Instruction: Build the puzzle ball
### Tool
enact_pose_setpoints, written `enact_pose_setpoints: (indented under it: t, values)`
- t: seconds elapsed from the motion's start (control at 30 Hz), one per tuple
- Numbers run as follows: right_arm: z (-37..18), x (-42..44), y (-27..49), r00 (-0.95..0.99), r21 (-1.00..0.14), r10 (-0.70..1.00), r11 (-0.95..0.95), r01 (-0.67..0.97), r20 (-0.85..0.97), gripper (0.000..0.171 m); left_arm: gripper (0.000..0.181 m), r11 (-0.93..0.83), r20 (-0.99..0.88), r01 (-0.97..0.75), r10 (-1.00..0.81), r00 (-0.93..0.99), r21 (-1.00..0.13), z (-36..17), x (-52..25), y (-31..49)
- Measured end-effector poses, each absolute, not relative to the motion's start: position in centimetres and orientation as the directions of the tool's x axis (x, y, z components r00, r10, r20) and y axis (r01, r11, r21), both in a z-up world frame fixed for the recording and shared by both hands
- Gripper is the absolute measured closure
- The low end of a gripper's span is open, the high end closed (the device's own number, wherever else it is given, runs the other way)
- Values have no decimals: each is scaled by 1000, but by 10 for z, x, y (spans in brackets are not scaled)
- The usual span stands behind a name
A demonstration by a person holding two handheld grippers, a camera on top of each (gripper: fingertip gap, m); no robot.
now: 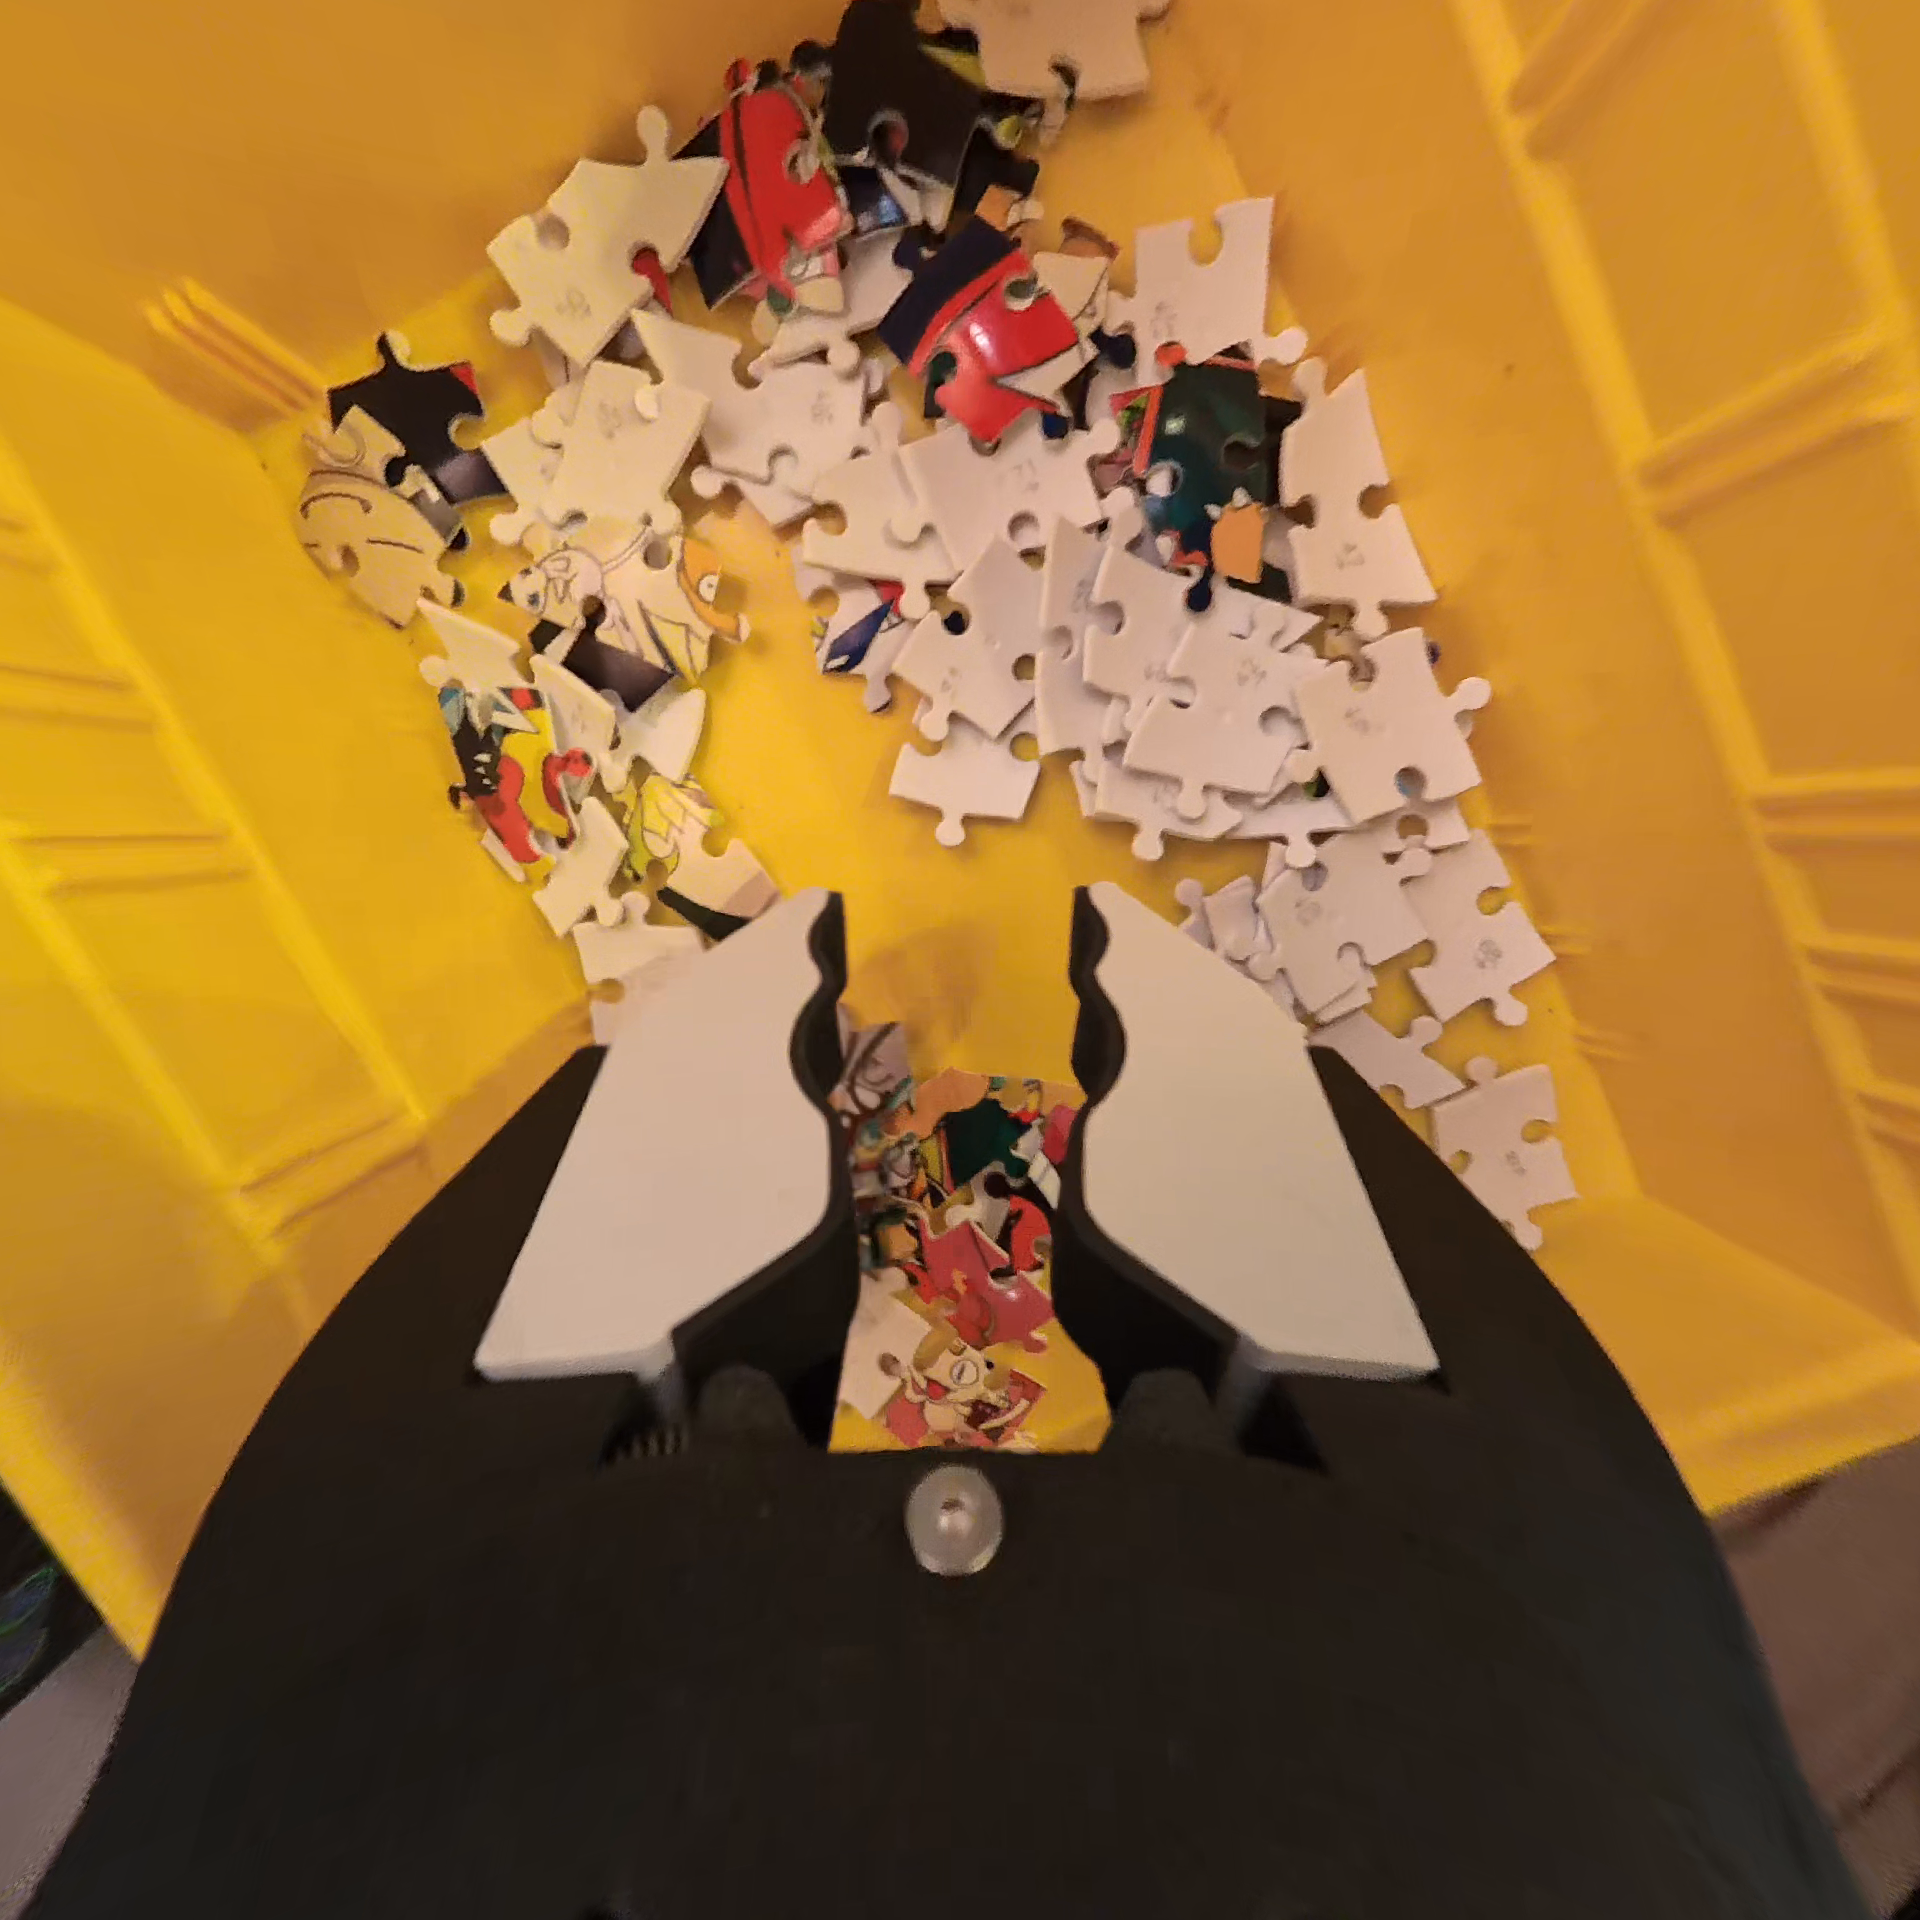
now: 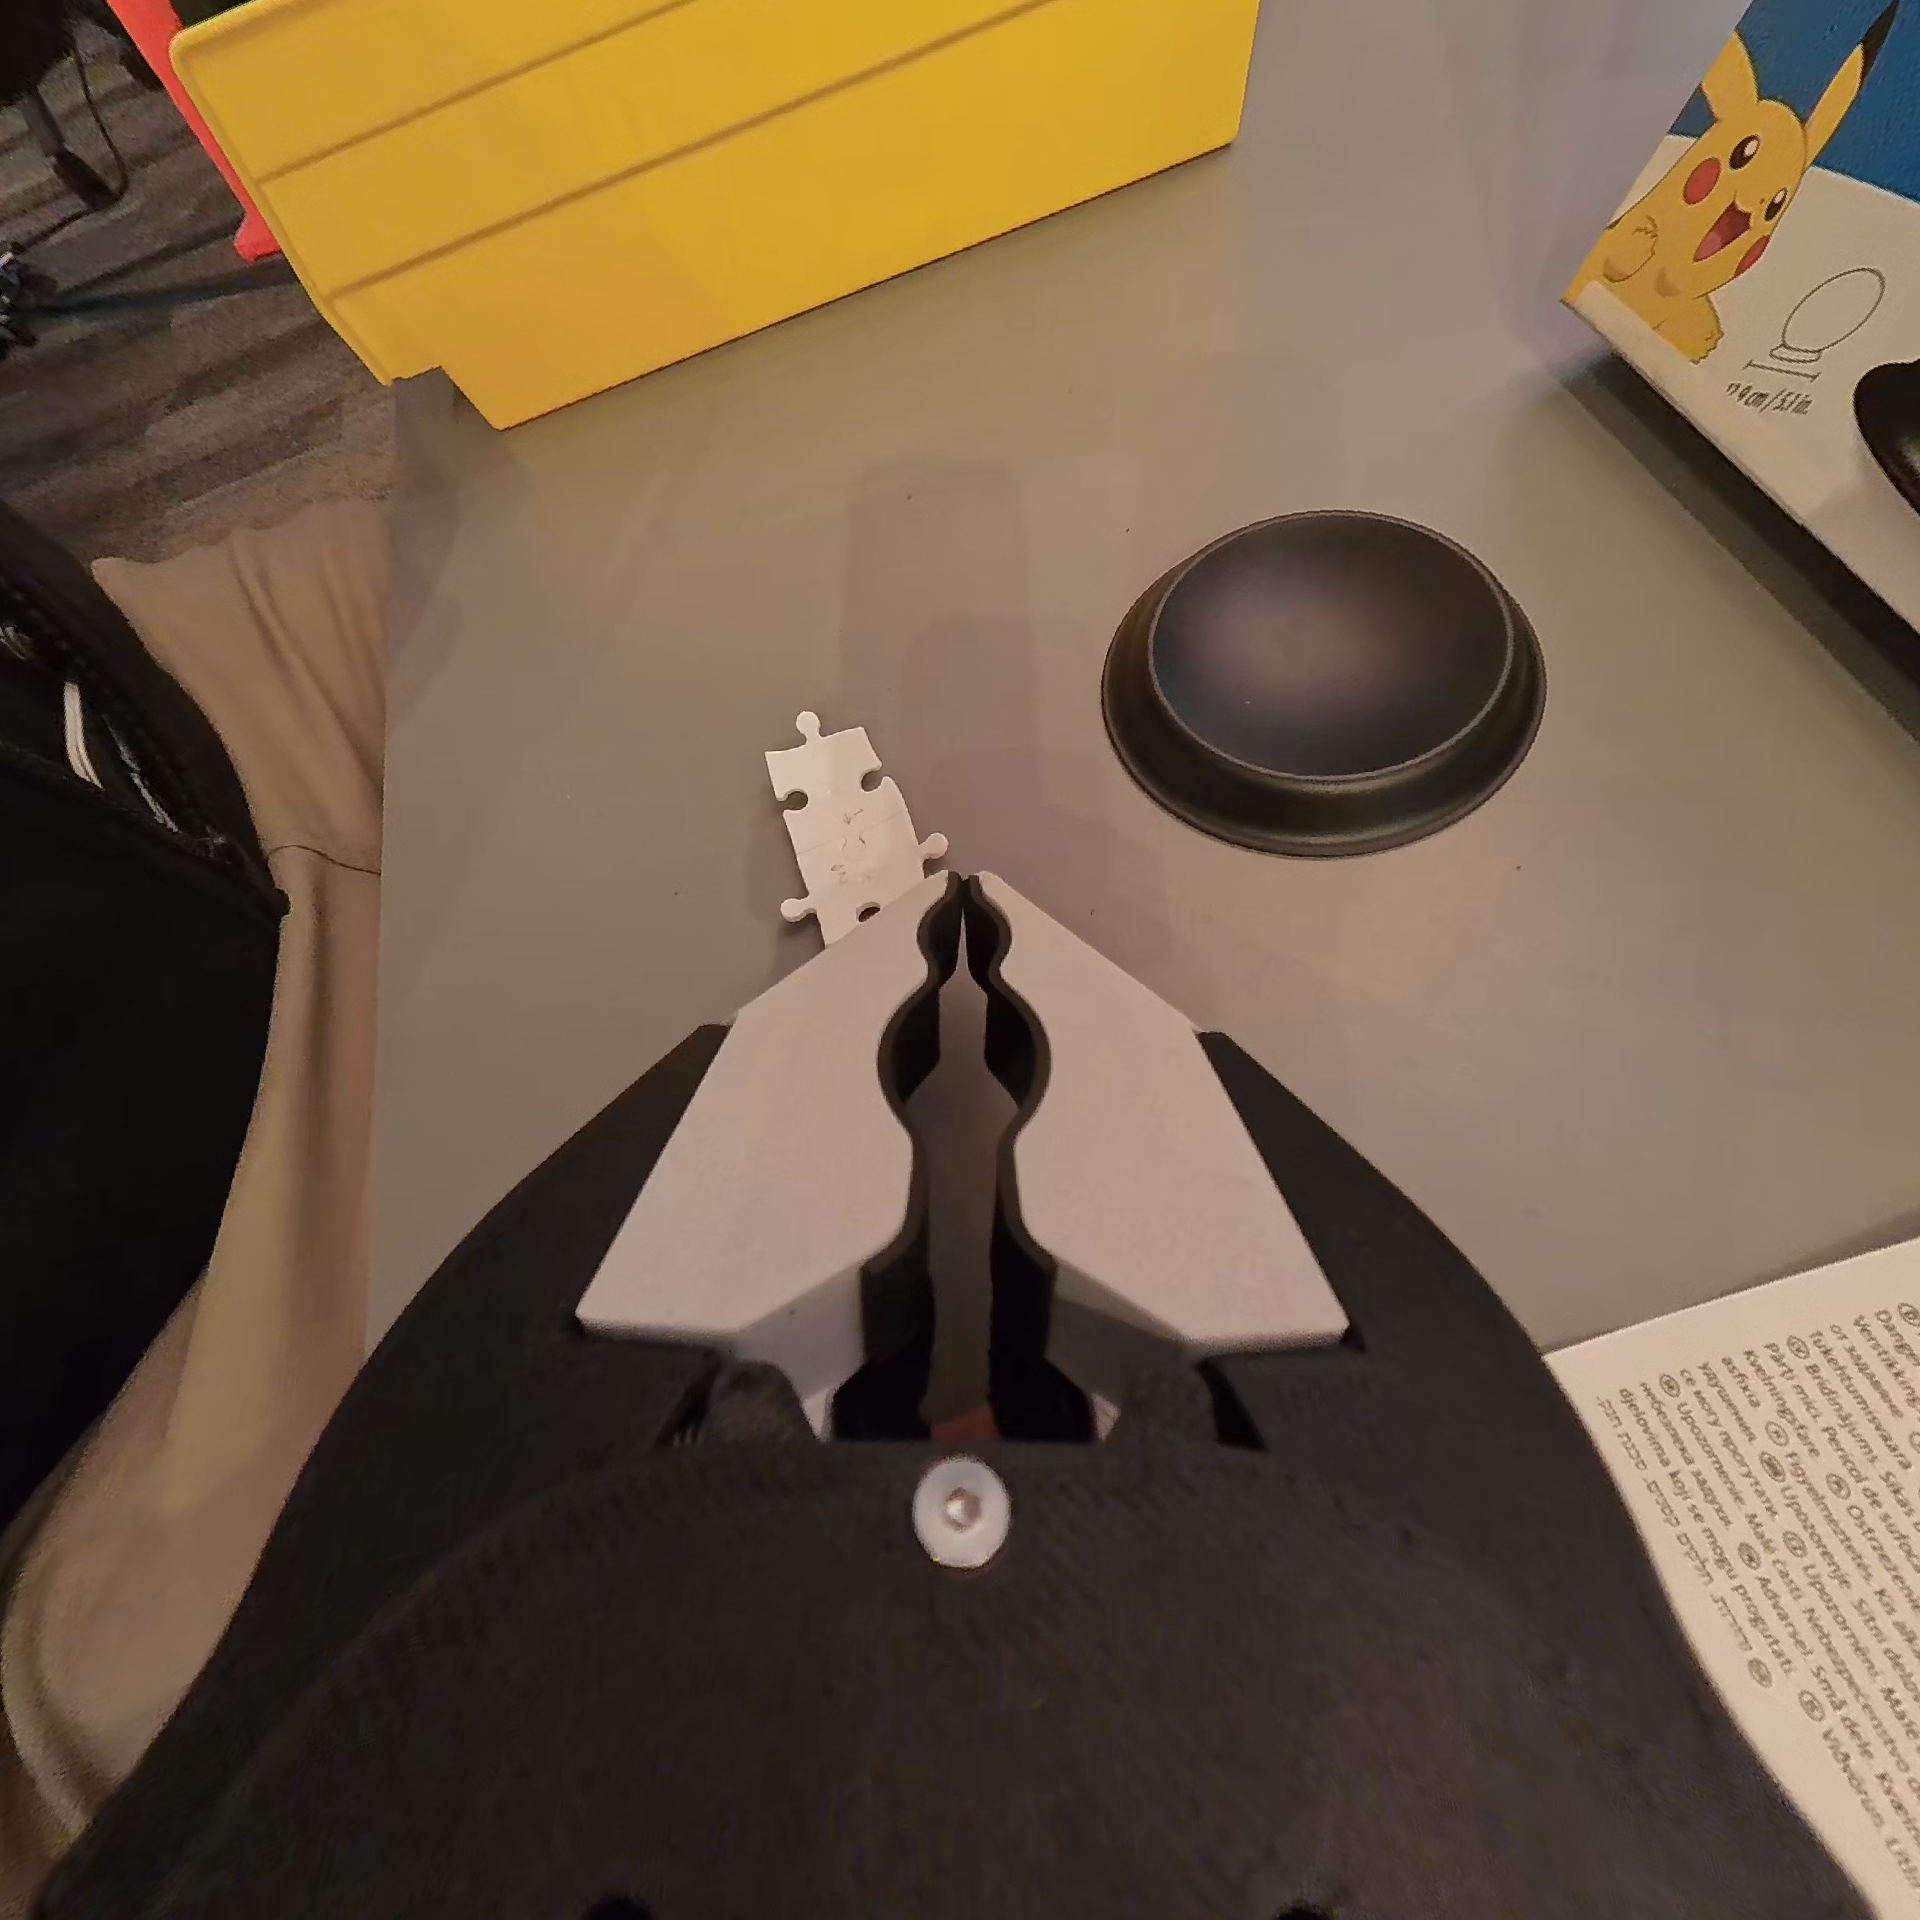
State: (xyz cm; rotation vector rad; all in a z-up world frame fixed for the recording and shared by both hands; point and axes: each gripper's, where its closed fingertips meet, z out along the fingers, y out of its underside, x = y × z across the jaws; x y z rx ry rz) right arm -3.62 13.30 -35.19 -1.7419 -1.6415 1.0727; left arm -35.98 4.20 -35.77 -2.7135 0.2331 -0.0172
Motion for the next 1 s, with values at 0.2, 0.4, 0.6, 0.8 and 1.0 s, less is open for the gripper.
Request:
enact_pose_setpoints:
  t: [0.2, 0.4, 0.6, 0.8, 1.0]
  values:
    - [-352, -36, 133, -43, -807, 980, -136, 574, -196, 171, 139, -900, -34, -208, -211, 977, -384, -370, -357, 57]
    - [-352, -36, 133, -43, -809, 979, -139, 572, -199, 171, 154, -911, 4, -193, -209, 978, -365, -376, -358, 62]
    - [-352, -36, 133, -44, -808, 978, -143, 572, -204, 171, 154, -926, -32, -161, -160, 987, -341, -374, -363, 47]
    - [-352, -36, 133, -43, -807, 978, -144, 573, -206, 171, 154, -911, -229, -244, -173, 958, -332, -362, -376, 38]
    - [-351, -36, 134, -43, -808, 978, -144, 571, -204, 171, 154, -860, -417, -382, -227, 880, -338, -342, -384, 45]
